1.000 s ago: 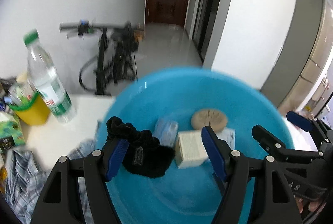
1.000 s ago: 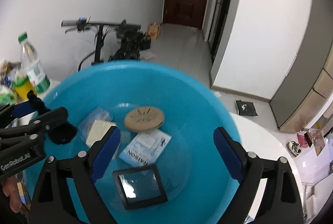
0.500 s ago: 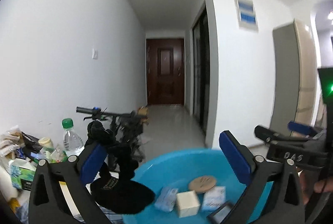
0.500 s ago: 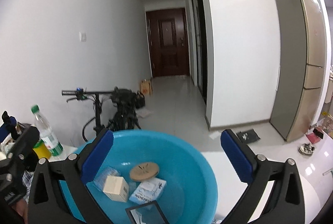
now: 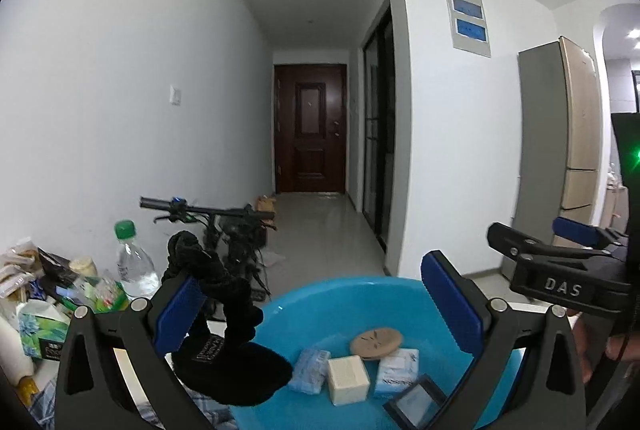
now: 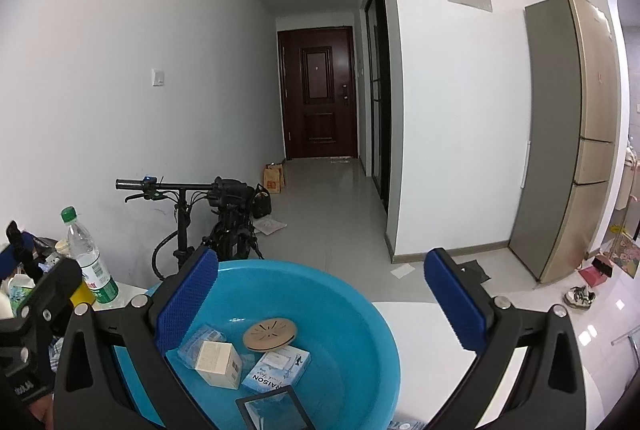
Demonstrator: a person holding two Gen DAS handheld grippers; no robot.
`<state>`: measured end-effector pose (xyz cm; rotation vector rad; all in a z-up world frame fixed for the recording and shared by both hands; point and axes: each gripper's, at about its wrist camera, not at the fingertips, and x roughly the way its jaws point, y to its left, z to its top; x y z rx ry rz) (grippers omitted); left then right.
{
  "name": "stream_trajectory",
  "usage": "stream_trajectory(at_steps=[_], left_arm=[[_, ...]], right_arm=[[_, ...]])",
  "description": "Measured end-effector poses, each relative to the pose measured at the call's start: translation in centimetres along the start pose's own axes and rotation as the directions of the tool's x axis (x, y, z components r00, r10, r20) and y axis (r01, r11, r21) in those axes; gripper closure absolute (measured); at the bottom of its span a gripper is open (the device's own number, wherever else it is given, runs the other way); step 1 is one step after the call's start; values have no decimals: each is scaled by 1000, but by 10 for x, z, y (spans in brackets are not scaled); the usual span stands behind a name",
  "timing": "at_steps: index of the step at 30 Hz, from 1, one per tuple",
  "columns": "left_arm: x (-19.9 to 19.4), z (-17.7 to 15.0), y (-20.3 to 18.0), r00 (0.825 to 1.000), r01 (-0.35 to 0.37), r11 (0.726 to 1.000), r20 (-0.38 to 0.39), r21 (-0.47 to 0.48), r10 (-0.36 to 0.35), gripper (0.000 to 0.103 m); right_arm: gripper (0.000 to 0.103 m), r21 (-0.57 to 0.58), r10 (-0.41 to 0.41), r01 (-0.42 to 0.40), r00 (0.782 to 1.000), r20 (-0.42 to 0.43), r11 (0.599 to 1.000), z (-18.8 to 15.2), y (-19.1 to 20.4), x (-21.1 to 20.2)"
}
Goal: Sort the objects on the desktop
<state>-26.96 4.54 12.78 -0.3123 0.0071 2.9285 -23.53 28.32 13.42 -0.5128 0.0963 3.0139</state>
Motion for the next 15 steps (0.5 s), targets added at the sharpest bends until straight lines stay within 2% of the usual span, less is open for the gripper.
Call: stream_trajectory(at_steps=[7, 9, 15], left_arm=[[-24, 4, -2, 999, 1, 1000, 39, 13, -1, 0], [-30, 4, -1, 999, -9, 1000, 35, 22, 9, 0], [-66, 4, 8, 1000, 29, 1000, 3, 4, -29, 0]], right_arm=[[0, -2, 1, -1, 999, 46, 1000, 4, 3, -21], [0, -18, 1, 0, 998, 56, 1000, 3, 7, -30], [0, -71, 15, -8, 995, 96, 997, 0, 20, -75]])
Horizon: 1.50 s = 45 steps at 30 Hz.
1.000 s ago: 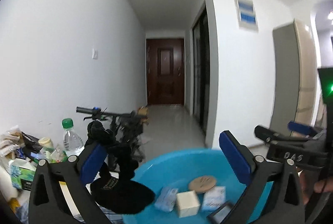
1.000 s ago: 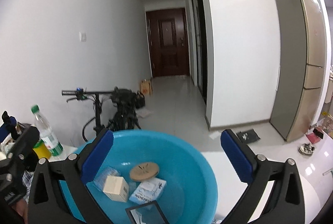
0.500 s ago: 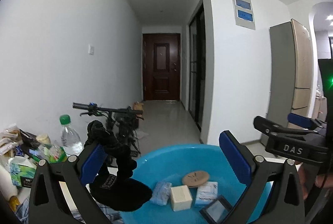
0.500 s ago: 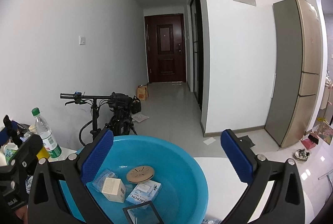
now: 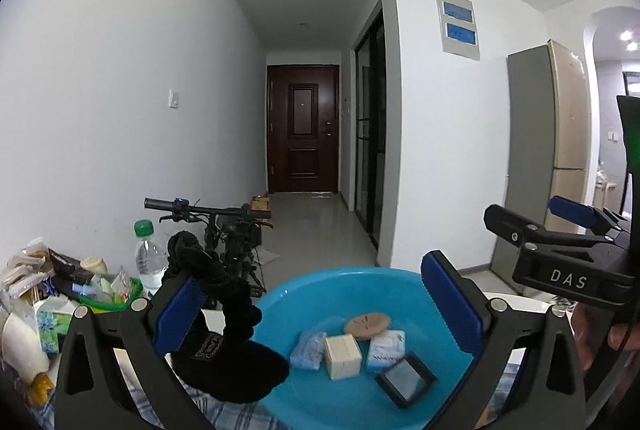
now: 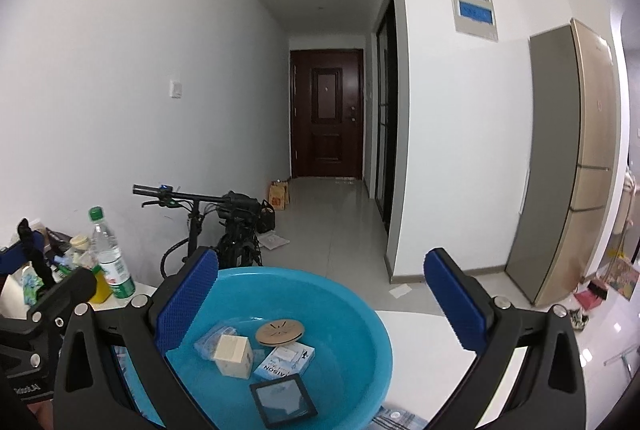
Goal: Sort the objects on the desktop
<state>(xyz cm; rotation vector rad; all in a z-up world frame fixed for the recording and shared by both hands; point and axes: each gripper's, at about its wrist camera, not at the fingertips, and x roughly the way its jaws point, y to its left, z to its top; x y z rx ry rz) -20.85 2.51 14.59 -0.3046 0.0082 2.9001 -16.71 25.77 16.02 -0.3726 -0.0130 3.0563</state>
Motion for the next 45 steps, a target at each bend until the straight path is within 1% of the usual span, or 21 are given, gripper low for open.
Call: stream_trajectory(at_steps=[5, 8, 12, 15, 18, 20, 23, 28, 32, 35, 37, 40, 43, 45], left_arm=[[-52, 2, 3, 1000, 25, 1000, 18, -16, -24, 0], [-82, 3, 0, 999, 23, 1000, 34, 4, -23, 0], [-131, 5, -4, 997, 29, 999, 77, 24, -31, 0], [-165, 6, -9, 994, 40, 999, 101, 37, -43, 0], [-188, 5, -14, 994, 53, 997, 90, 55, -58, 0], [-199, -1, -14, 994, 85, 995, 61, 50, -88, 0], [-211, -13, -9, 993, 116, 993, 23, 8, -116, 0], [-216, -34, 2, 992, 123, 991, -22, -59, -124, 0], [-213, -58, 9, 992, 107, 989, -53, -101, -113, 0], [-207, -76, 7, 990, 105, 989, -83, -101, -113, 0], [-206, -91, 6, 991, 88, 991, -93, -103, -97, 0], [-205, -114, 4, 993, 64, 994, -91, -85, -72, 0], [-202, -138, 2, 992, 73, 994, -98, -80, -80, 0], [-197, -150, 1, 989, 76, 992, -119, -99, -88, 0]], right_arm=[[0, -10, 25, -25, 999, 34, 1000, 5, 7, -47], [0, -30, 42, -40, 998, 40, 999, 4, 11, -76], [0, -59, 52, -49, 997, 50, 997, 0, 18, -111], [0, -76, 75, -71, 996, 47, 995, -3, 20, -135], [0, -92, 96, -92, 994, 42, 991, -6, 22, -158], [0, -96, 110, -105, 993, 48, 990, -9, 22, -173], [0, -92, 121, -115, 991, 55, 989, -18, 20, -194], [0, -70, 150, -148, 988, 31, 987, -42, 12, -216], [0, -33, 110, -109, 992, 54, 994, -64, 6, -225], [0, 9, 84, -85, 994, 71, 996, -83, 2, -224], [0, 28, 74, -76, 995, 65, 997, -97, 1, -221], [0, 24, 53, -54, 998, 35, 998, -119, 2, -212], [0, -19, 34, -35, 999, -33, 999, -140, 6, -196], [0, -9, 22, -23, 997, -70, 1000, -155, 7, -188]])
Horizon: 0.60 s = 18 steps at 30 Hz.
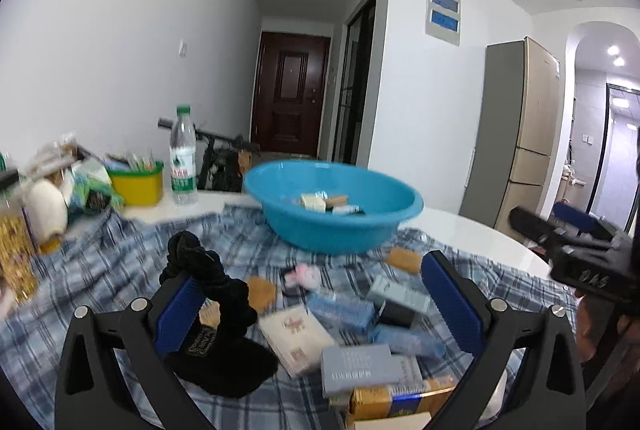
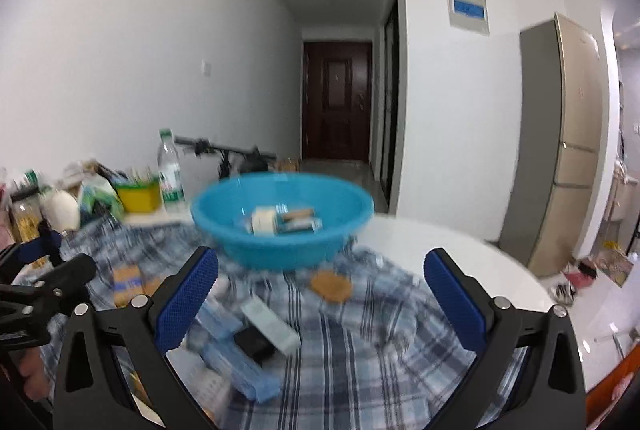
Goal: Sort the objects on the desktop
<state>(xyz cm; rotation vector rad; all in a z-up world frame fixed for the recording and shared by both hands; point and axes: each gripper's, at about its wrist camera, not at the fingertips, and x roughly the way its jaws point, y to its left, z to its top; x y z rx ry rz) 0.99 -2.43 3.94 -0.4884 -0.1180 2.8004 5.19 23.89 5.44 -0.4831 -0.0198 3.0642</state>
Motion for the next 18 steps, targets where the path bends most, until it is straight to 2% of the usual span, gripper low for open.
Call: stream_trajectory(at_steps=[3, 7, 12, 15, 18], left_arm=[[7, -12, 2, 1000, -17, 1000, 6, -21, 17, 0], [7, -21, 4, 996, -74, 997, 52, -12, 75, 0], [4, -27, 6, 992, -74, 997, 101, -9, 74, 0], [8, -33, 5, 992, -87, 996, 92, -1, 86, 0], [16, -37, 7, 994, -99, 995, 46, -5, 99, 0]], right_arm=[[0, 21, 3, -3, 1000, -15, 1000, -20, 2, 8], [0, 24, -38, 37, 999, 32, 999, -40, 7, 10], [0, 25, -29, 28, 998, 62, 999, -48, 11, 13], [0, 18, -16, 14, 996, 89, 1000, -51, 14, 10], [0, -20, -28, 30, 993, 114, 999, -54, 21, 7]])
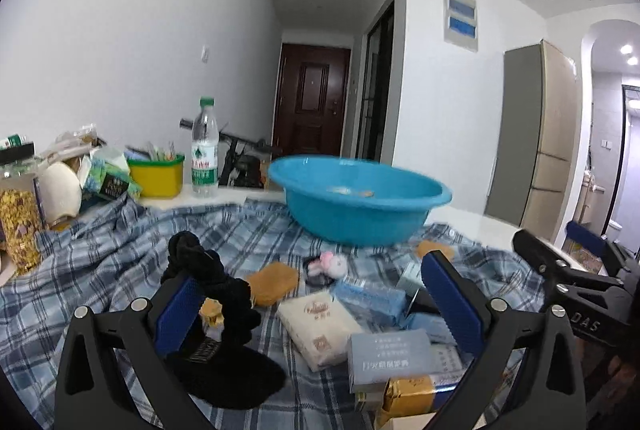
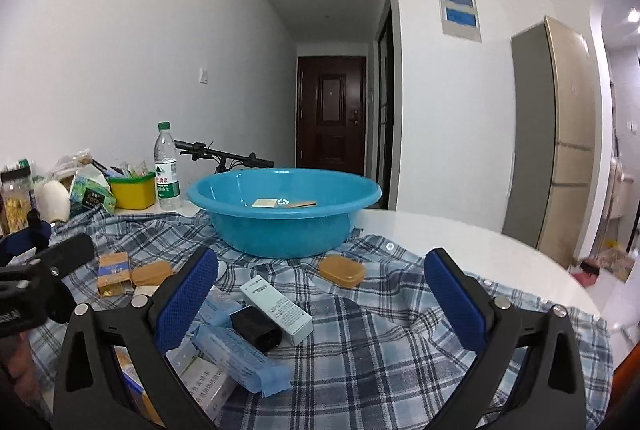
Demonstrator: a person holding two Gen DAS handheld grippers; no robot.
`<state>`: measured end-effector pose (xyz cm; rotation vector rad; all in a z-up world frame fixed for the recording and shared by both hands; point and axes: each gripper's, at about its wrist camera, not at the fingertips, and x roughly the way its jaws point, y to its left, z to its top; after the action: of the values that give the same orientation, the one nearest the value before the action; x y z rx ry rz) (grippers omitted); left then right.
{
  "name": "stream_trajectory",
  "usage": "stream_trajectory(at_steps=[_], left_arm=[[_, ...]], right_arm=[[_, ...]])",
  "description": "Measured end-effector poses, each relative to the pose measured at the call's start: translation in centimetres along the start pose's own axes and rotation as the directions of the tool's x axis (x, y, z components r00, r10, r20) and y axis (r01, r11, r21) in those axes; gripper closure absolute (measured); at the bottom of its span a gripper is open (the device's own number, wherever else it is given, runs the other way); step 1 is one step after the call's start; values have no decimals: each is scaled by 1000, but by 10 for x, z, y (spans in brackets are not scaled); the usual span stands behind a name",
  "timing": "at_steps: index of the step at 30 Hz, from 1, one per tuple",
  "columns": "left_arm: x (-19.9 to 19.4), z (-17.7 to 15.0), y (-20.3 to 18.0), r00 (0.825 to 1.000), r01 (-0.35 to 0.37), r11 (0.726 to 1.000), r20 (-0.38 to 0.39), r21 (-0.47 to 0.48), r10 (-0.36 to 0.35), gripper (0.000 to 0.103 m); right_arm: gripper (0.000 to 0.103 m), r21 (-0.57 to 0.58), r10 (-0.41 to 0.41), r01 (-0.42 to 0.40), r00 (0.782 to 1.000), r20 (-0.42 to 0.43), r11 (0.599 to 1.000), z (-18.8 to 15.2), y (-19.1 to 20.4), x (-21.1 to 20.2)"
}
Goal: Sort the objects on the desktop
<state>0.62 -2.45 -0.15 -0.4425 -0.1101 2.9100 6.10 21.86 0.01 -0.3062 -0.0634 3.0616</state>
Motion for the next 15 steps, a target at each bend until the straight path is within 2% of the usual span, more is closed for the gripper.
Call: stream_trajectory(at_steps=[4, 7, 12, 15], left_arm=[[-4, 0, 3, 999, 10, 1000, 30, -22, -10, 0], [-4, -1, 1, 999, 8, 1000, 31, -12, -8, 0], [6, -1, -7, 1000, -15, 999, -15, 29, 16, 0], [11, -2, -9, 999, -43, 998, -31, 44, 45, 0]], right_arm=[[0, -9, 19, -19, 1000, -15, 1000, -1, 2, 3], [0, 7, 22, -22, 998, -61, 1000, -2, 0, 12], [0, 72, 40, -30, 990, -137, 997, -6, -12, 26], [0, 88, 33, -21, 990, -135, 996, -7, -16, 25]])
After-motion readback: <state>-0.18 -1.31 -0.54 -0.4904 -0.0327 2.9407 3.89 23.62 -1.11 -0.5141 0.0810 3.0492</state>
